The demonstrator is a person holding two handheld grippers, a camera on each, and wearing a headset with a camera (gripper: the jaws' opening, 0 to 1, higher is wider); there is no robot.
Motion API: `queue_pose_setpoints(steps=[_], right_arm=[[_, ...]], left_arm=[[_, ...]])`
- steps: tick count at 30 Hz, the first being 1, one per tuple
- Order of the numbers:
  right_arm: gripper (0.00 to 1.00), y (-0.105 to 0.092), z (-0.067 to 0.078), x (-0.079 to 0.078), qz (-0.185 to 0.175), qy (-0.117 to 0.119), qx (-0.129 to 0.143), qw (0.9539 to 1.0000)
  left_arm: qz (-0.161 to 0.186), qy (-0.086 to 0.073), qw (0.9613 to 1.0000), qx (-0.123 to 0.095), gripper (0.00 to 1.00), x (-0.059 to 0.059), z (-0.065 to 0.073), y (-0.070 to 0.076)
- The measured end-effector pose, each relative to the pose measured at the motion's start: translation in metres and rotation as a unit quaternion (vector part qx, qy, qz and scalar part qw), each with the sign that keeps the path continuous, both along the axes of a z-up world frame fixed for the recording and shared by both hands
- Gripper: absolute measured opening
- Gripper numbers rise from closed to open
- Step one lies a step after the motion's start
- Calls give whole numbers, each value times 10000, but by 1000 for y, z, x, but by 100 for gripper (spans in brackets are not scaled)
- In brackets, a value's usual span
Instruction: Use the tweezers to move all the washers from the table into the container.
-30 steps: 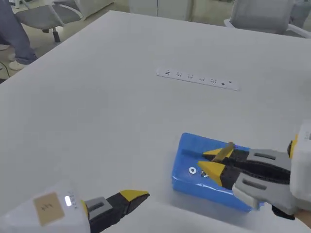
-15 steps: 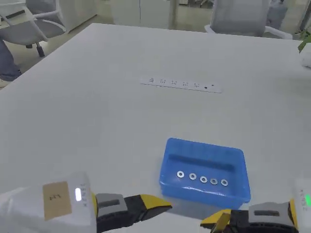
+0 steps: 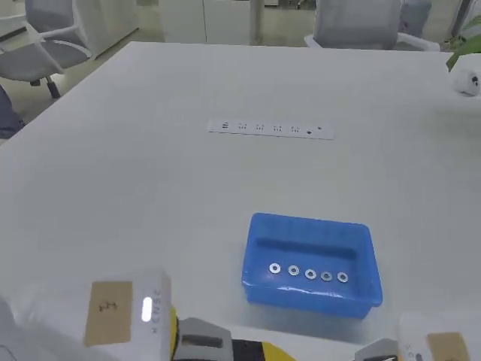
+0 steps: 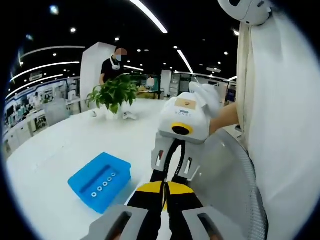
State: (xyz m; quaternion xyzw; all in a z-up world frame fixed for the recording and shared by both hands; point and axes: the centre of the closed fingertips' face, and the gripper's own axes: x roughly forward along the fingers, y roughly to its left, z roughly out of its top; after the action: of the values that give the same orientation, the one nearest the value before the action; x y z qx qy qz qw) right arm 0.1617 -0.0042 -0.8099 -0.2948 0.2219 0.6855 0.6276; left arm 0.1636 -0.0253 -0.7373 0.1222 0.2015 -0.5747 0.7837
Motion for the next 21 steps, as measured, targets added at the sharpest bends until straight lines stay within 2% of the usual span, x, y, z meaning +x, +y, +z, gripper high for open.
queue_pose_setpoints(steps=[4,7,10,11,14,18,20,21], right_arm=[[3,-6,-6,2,14,-76,-164,9998],[4,-12,-13,9,-20,-179,-366,9992],[4,-16,-22,19,-166,-200,-489,9985],[4,-16,-25,21,-184,-187,-497,9984],[4,-14,-37,30,-289,-122,-521,9982],[5,-12,-47,33,-304,-89,-572,9979],[6,-10,-50,35,-379,17,-441,9983],[6,-8,-50,35,-493,165,-323,9981]], left_arm=[[-91,20,9998,167,0,1,-7,-1],[-134,-17,9991,406,0,6,-17,2],[-169,30,9975,689,0,14,-31,8],[-193,43,9966,798,0,17,-37,10],[-211,137,9958,876,0,25,-49,14],[-327,196,9914,1250,0,29,-70,25],[-301,217,9902,1344,0,31,-77,32],[-284,289,9901,1344,0,32,-80,34]])
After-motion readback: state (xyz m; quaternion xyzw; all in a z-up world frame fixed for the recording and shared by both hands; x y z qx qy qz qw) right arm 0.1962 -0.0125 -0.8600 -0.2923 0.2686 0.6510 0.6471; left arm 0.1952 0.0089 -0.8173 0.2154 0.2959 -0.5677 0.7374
